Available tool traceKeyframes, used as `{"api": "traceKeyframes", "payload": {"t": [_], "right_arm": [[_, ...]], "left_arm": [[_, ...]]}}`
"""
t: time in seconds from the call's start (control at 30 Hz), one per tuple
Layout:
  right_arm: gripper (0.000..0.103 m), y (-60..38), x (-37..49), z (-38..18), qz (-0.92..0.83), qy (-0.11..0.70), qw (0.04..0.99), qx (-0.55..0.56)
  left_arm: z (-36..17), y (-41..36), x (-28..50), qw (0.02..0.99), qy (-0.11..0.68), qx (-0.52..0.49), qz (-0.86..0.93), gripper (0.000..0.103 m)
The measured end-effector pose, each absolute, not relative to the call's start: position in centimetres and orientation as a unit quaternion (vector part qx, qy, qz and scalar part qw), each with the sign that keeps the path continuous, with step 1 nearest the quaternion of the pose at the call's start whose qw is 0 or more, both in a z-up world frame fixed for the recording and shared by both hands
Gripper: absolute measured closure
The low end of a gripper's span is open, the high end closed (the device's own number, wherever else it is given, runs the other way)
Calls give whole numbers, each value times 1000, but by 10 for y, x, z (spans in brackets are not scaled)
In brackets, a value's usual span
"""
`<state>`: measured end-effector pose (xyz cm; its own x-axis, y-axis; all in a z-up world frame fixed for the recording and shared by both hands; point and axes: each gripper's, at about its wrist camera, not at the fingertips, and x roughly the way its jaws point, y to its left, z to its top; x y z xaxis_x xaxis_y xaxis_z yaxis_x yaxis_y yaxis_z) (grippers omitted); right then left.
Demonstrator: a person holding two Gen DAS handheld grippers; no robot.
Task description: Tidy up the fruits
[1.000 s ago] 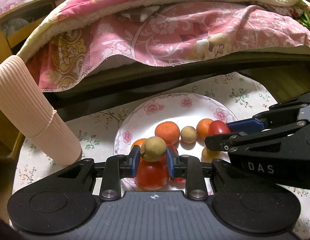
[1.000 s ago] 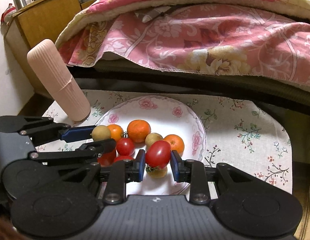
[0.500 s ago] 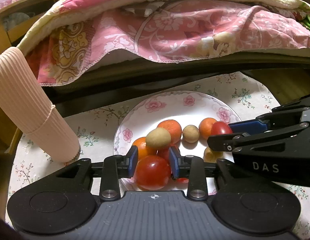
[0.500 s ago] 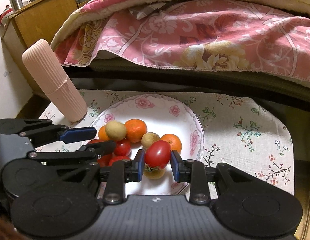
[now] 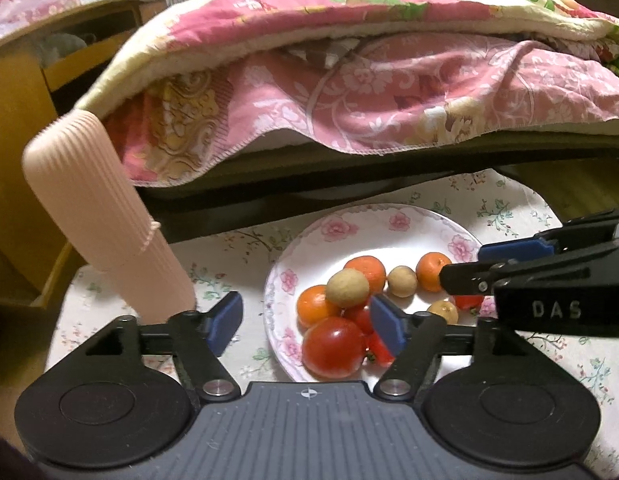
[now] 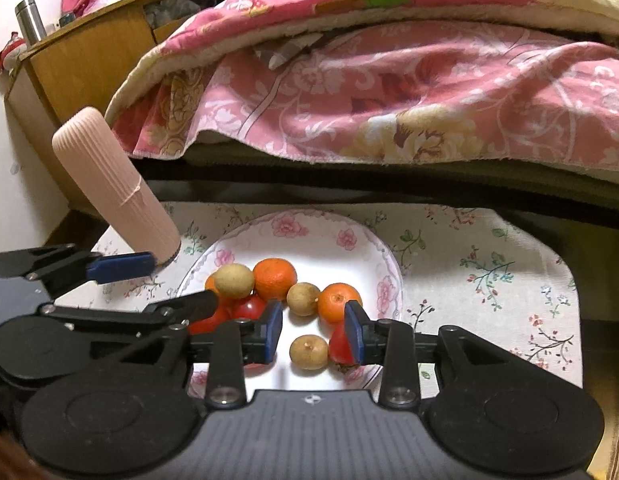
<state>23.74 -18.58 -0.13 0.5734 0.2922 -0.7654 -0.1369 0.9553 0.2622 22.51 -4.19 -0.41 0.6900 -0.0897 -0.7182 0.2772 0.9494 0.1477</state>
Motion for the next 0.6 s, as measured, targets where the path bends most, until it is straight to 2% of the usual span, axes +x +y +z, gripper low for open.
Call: {"api": "traceKeyframes", "payload": {"t": [0.27,0.37,0.6], "right_arm": [[67,-185,221,8,114,440,887,77],[67,-188,209,14,110,440,888,79],[67,-190,175,31,104,435,890,91]], "left_arm": [[8,-41,200,918,368,126,-74,11],[11,-39,188,921,365,127,-53,0],[14,-32,155,921,374,101,-38,0]]}}
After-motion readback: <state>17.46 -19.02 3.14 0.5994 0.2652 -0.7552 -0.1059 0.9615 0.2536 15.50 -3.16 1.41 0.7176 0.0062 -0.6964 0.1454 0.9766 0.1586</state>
